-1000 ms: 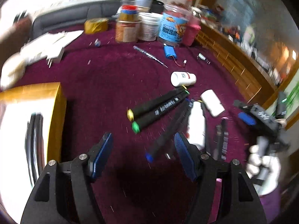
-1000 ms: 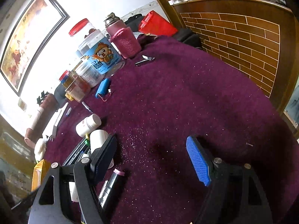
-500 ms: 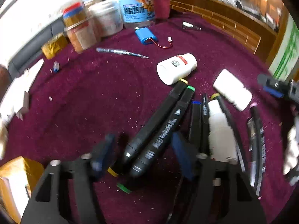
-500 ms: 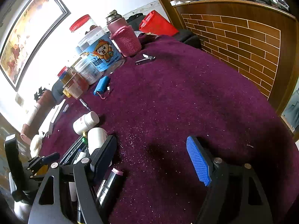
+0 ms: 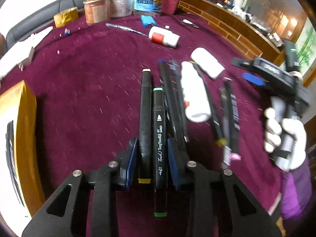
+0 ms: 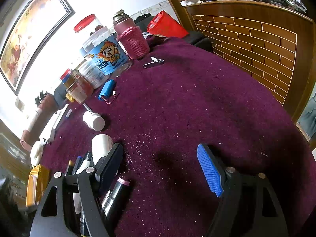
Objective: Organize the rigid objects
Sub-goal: 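Lift the yellow-capped marker with the left tool toward the box, then lower the yellow-capped marker into the box while the right tool brings the green-capped marker, then open both tools in the box and move them back to the table, then close the left tool on a blue-capped black marker while the right tool grasps a white bottle, then carry the blue-capped marker and the white bottle over the box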
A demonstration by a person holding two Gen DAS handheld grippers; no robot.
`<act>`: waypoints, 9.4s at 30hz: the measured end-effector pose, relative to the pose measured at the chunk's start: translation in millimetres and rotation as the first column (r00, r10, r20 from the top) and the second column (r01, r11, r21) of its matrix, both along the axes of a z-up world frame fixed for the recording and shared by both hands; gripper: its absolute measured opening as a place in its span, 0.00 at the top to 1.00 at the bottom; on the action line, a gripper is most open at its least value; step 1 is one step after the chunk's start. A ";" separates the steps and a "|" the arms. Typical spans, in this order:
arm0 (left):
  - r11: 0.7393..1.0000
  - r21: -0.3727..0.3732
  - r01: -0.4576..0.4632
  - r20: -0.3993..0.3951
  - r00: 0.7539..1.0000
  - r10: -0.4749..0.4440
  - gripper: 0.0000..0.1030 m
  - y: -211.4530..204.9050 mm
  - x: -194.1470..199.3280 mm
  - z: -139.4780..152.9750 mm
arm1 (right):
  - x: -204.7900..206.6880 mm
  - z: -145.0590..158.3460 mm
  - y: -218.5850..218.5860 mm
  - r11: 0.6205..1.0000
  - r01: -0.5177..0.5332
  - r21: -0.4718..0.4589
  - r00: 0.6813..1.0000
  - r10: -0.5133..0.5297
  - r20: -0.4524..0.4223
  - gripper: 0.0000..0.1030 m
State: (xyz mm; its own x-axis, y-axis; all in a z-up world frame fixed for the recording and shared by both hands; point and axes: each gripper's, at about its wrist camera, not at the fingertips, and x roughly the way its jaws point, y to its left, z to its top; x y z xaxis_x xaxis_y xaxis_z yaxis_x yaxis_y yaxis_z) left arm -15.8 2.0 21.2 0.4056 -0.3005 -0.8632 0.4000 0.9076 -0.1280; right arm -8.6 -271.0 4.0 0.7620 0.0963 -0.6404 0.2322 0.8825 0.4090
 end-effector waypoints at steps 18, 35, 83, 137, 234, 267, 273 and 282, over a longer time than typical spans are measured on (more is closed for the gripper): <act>0.997 -0.006 -0.071 0.035 0.997 0.071 0.69 10.2 3.1 0.2 | -0.8 -0.6 1.1 1.000 -0.001 -0.002 1.000 0.001 -0.001 0.29; 0.998 0.037 -0.048 0.107 0.993 0.044 0.89 -5.6 18.5 -6.5 | -0.5 -0.9 1.8 1.000 -0.002 -0.007 1.000 0.002 -0.003 0.27; 0.769 -0.552 -0.324 0.058 0.904 0.423 0.88 225.1 -106.6 33.4 | -21.4 -8.7 238.6 0.876 -0.421 -0.235 0.895 0.359 -0.264 0.73; 0.683 -0.583 -0.440 -0.014 0.846 0.533 0.35 265.0 -73.9 58.0 | 4.2 52.2 304.2 0.835 -0.550 -0.020 0.832 0.546 -0.098 0.63; 0.995 -0.026 -0.097 0.076 0.992 0.098 0.77 9.6 -11.9 -5.7 | 45.9 -5.2 47.9 0.976 -0.197 0.095 0.980 0.199 -0.007 0.70; 0.881 -0.456 -0.131 0.155 0.962 0.224 0.88 123.7 -89.1 63.0 | 41.7 5.6 64.6 0.974 -0.226 -0.023 0.973 0.224 -0.061 0.71; 0.838 -0.513 -0.185 0.205 0.922 0.329 0.88 185.0 -106.4 83.1 | 12.6 40.6 76.0 0.964 -0.265 -0.013 0.964 0.265 -0.002 0.71; 0.766 -0.549 -0.334 0.143 0.865 0.480 0.88 271.2 -109.6 70.9 | 0.0 71.0 170.8 0.875 -0.482 0.046 0.876 0.482 0.012 0.71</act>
State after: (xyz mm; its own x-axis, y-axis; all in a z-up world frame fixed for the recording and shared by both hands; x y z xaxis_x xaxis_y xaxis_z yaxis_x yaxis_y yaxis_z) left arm -125.5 273.1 92.1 0.7738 -0.4041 -0.4879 0.0904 0.8327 -0.5464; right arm -8.7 -100.2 75.0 0.6140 0.4808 -0.6260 -0.2171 0.8654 0.4517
